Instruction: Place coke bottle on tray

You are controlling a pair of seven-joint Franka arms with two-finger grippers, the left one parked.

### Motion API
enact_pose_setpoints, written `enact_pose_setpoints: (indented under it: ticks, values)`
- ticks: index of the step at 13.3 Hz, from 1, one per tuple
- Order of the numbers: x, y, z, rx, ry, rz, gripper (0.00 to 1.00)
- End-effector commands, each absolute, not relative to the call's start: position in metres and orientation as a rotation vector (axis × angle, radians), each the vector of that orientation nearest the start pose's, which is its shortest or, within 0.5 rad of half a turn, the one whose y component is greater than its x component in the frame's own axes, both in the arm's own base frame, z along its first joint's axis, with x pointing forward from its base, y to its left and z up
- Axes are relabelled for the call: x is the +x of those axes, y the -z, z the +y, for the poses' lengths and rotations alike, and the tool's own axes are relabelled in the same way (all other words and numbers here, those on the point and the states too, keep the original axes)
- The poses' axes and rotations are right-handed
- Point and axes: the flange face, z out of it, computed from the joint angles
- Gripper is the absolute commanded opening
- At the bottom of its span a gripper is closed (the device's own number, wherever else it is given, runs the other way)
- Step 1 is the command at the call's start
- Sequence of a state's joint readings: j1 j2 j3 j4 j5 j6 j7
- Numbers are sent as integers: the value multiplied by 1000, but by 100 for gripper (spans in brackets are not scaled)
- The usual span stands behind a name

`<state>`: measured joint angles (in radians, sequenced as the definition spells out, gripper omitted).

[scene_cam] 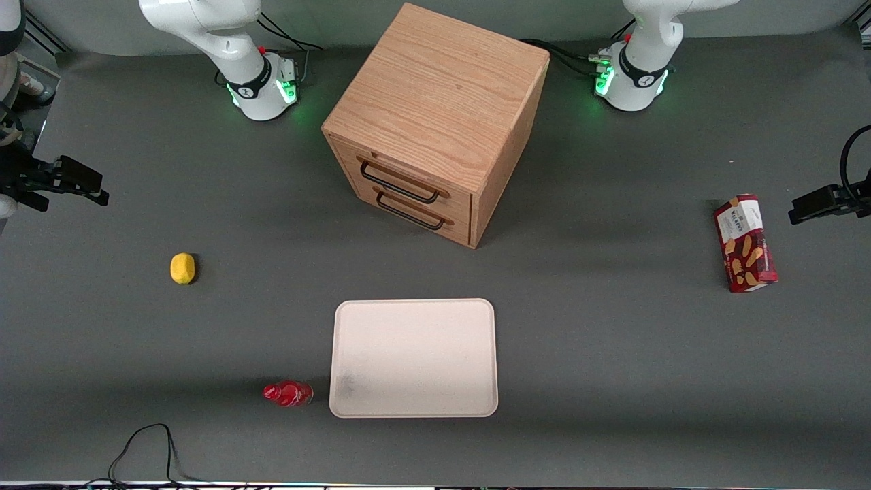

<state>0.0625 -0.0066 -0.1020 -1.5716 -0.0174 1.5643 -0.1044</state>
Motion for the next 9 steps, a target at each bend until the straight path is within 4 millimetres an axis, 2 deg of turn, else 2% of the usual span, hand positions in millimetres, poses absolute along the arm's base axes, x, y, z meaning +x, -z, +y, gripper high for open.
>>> enact_pose_setpoints:
  ticks: [1, 9]
  values:
    - [551, -632, -25, -3156, -22, -137, 100]
    - [552, -631, -17, -3162, -25, -147, 100]
